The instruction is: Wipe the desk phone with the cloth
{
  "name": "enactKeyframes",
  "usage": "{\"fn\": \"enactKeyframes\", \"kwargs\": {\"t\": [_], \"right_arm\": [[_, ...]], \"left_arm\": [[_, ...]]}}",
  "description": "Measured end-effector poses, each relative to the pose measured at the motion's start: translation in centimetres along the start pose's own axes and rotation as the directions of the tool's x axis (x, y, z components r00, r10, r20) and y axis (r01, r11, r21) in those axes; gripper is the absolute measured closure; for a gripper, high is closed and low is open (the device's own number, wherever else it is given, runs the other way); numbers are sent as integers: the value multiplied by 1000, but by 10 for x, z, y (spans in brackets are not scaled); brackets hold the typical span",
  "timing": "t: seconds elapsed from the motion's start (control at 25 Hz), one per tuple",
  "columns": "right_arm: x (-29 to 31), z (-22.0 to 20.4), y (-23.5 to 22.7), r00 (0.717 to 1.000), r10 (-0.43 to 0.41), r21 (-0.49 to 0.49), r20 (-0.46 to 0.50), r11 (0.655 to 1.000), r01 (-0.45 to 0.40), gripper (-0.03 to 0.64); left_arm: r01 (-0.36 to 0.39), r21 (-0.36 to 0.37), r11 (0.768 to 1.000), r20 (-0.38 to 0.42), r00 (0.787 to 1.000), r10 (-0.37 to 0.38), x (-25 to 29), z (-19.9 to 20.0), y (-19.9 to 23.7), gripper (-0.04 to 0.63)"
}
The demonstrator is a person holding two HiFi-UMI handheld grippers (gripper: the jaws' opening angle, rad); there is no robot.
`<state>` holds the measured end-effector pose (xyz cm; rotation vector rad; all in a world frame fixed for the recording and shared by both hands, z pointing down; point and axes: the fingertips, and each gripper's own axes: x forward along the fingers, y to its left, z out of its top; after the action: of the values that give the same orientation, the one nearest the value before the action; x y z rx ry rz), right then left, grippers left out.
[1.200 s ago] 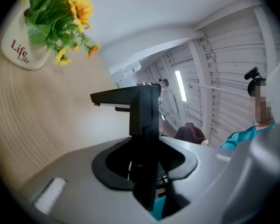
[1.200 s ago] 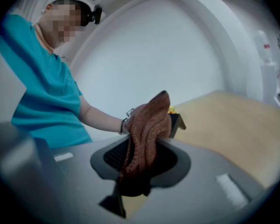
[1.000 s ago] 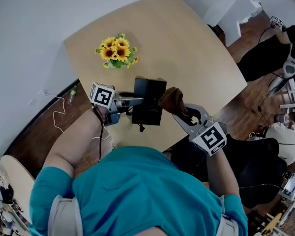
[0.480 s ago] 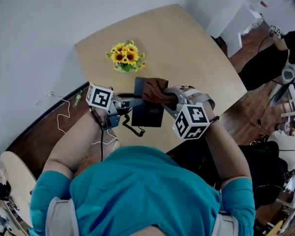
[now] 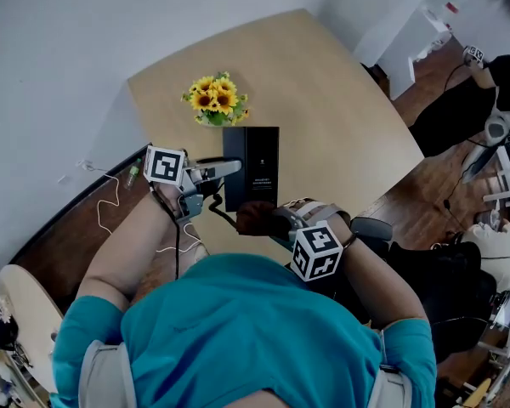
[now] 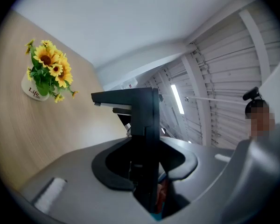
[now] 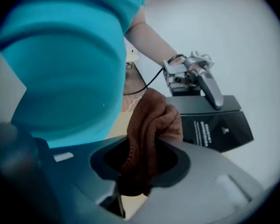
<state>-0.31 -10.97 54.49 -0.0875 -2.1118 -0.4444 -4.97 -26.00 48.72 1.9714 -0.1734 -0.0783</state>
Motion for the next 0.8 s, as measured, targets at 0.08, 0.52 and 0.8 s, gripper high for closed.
{"fn": "enactKeyframes", "kwargs": {"t": [0.08,0.52,0.8], "right_arm": [[-32,17,-28,988,-81,95,134,993,69,503],[-65,-14,-140,930,-363,51,-54,929,365,503],[3,-7,-14,994,-107,58,6,993,107,503]], "left_arm": [[7,-1,1000,-1,1000,-7,1,0,-1,428],[-40,65,997,-98,994,46,8,-25,0,428],[-77,81,994,-46,996,80,-3,-13,6,423]]}}
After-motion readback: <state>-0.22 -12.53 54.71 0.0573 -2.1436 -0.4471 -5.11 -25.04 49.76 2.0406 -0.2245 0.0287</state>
